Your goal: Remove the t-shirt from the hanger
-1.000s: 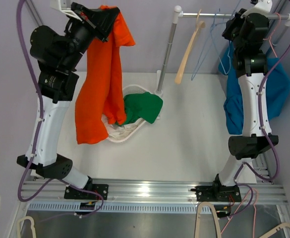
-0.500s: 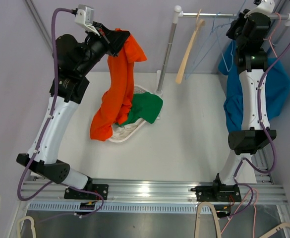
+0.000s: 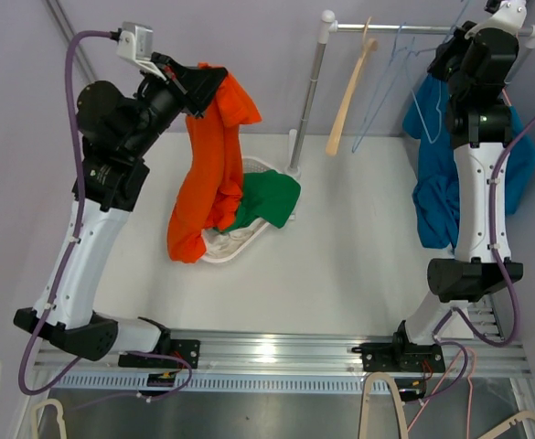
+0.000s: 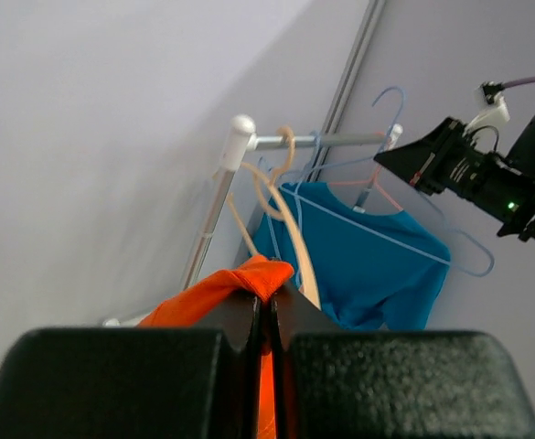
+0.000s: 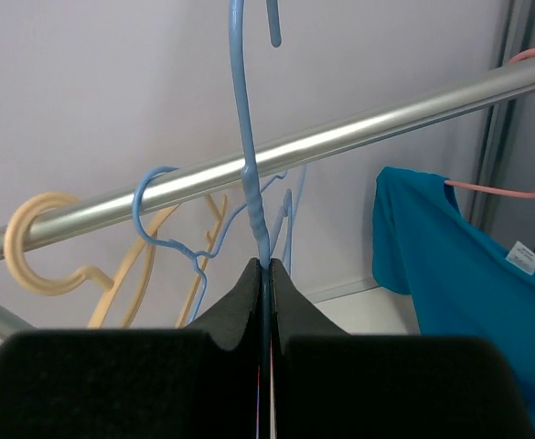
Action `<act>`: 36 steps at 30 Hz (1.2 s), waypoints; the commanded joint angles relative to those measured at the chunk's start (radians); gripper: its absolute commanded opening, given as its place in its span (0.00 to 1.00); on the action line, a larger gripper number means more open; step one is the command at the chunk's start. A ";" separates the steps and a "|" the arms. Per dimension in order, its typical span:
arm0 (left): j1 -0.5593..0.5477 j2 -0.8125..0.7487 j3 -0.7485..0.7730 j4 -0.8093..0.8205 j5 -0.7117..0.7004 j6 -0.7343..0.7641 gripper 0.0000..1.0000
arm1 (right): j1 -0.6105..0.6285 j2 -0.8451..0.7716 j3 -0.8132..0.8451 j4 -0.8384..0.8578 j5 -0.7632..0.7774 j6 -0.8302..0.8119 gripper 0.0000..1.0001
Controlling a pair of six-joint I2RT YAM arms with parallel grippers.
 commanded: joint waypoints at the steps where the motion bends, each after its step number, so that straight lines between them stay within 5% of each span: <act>1: 0.005 0.016 0.141 0.022 0.061 0.002 0.01 | -0.006 -0.076 0.008 -0.015 0.039 0.018 0.00; 16: 0.017 0.253 0.525 -0.078 0.146 -0.029 0.01 | -0.101 -0.084 0.007 -0.010 0.059 0.018 0.00; 30: 0.221 0.279 0.455 -0.065 0.195 -0.061 0.01 | -0.114 0.066 0.113 0.030 -0.046 0.031 0.00; 34: 0.266 0.277 0.325 -0.046 0.262 -0.144 0.01 | -0.123 0.109 0.145 0.025 -0.098 0.050 0.00; 36: 0.263 0.210 0.082 0.037 0.274 -0.172 0.01 | -0.124 0.123 0.137 0.042 -0.130 0.057 0.00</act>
